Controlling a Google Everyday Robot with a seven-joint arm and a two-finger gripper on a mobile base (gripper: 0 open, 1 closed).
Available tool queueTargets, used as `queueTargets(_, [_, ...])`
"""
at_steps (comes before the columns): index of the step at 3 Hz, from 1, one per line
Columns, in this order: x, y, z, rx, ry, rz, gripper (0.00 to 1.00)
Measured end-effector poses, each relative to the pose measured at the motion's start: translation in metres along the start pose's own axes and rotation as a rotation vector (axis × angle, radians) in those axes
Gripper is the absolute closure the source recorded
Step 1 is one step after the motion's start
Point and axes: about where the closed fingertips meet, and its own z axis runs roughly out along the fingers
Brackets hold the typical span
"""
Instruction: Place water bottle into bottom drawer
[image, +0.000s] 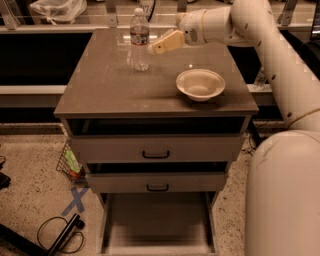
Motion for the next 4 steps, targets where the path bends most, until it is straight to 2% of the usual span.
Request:
queueTargets(2, [0.000, -0.017, 0.031, -0.005, -0.051, 0.011, 0.00])
queueTargets(3, [0.001, -0.017, 0.041, -0.014, -0.071, 0.018, 0.15])
queueTargets(4, [0.000, -0.013, 0.054, -0.035, -0.091, 0.026, 0.39])
